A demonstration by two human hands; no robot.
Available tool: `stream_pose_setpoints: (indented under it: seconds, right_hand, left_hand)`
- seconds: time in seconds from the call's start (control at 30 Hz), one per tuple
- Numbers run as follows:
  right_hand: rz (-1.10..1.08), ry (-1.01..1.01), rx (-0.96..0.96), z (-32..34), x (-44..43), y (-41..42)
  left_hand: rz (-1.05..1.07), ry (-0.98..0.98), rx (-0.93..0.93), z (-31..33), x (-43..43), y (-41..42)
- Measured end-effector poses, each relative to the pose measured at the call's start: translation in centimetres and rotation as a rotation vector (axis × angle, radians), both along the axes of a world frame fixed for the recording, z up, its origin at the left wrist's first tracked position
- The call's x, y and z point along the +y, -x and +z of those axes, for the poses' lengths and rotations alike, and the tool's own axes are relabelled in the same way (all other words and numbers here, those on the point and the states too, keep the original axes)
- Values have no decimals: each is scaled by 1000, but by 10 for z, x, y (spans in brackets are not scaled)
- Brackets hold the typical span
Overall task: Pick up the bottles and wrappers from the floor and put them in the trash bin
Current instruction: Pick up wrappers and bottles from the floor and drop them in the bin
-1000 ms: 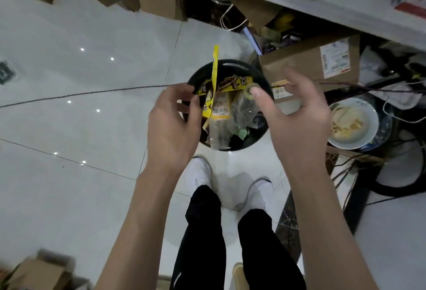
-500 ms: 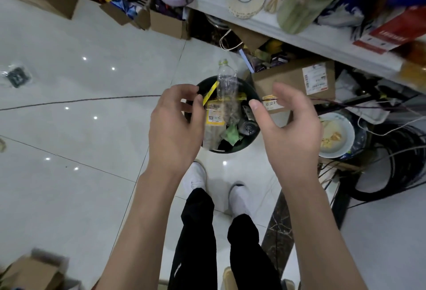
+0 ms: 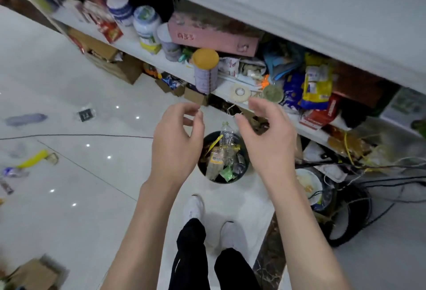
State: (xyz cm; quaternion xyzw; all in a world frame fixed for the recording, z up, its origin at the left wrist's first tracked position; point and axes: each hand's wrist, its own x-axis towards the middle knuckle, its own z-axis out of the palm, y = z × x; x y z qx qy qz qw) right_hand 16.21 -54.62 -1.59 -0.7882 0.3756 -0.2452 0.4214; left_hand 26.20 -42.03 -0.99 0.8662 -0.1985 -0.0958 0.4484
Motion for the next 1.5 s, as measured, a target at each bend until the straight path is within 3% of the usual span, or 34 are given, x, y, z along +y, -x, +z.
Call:
stream_pose_setpoints:
  seconds: [0.23, 0.47, 0.87, 1.23, 1.5]
  right_hand:
    - [162, 108, -137, 118, 22, 16]
    - [385, 140, -131, 167, 61, 53]
    - [660, 85, -28, 162, 149, 32]
    - [1054, 156, 186, 150, 335, -54]
    - [1190, 246, 332, 135, 426, -109]
  left_hand:
    - [58, 82, -146, 120, 30, 26]
    - [100, 37, -218, 180, 86, 73]
    - [380, -63, -136, 148, 242, 101]
    - [668, -111, -24, 124, 425, 76]
    - [720, -166, 85, 108, 514, 48]
